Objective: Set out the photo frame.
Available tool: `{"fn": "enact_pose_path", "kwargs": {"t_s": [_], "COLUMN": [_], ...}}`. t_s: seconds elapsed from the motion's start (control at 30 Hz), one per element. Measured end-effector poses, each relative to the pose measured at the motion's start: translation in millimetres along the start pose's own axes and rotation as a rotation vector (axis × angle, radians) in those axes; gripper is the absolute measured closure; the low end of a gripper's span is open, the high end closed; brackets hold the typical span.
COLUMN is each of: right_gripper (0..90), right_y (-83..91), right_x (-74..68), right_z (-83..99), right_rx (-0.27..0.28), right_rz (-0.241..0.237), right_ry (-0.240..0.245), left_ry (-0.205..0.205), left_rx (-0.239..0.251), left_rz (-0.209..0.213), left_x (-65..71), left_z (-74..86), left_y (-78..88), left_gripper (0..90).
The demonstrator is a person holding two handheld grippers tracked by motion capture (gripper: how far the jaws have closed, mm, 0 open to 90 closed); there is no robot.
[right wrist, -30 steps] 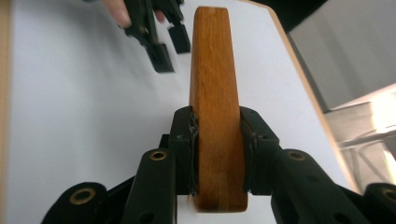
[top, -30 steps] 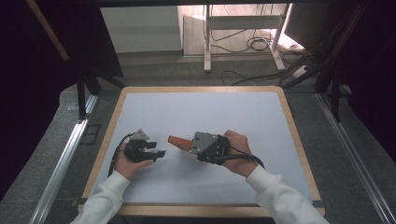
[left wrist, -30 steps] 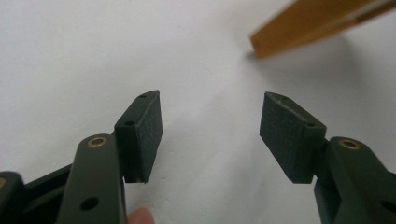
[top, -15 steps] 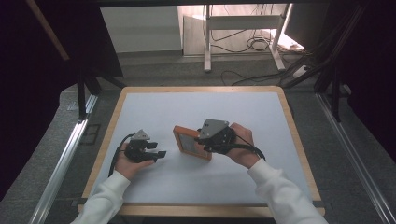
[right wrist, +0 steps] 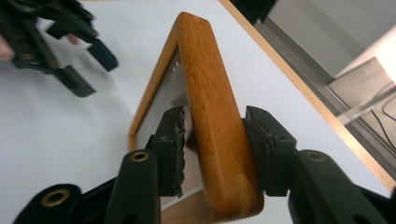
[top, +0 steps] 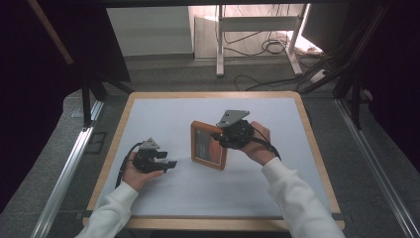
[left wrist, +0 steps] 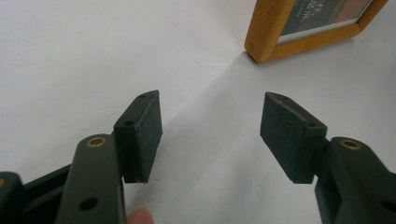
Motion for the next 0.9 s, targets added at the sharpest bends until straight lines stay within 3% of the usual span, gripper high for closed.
{"fn": "enact_pose_path", "kwargs": {"t_s": [0.27,0.63,0.8,0.9], "right_gripper": [50.6,44.6,36.5,33.4], "right_y": [-11.5,-18.4,-11.4,-1.2], "right_x": [13.4,21.9,21.7,20.5], "right_z": [4.8,8.4,5.8,5.6], "right_rx": [-0.012,-0.023,0.011,0.025], "right_rz": [0.038,0.046,0.063,0.048], "right_ry": [-0.077,-0.122,-0.163,-0.18], "left_ry": [0.003,0.005,0.001,0.0], "left_rx": [0.002,0.003,0.004,0.003], "left_rz": [0.001,-0.001,-0.001,-0.003], "left_x": [-1.4,-1.6,-1.3,-1.3], "left_z": [0.6,0.7,0.7,0.8], "left_y": [-0.1,-0.1,0.3,-0.3], "left_gripper": [38.5,38.4,38.2,38.0]}}
Point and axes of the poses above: each handheld gripper's, and its own axes: y roughly backward along the jaws, z roughly out of its underside, x roughly to its right, the point moved 3 cm from there along -y, roughly forward along the jaws
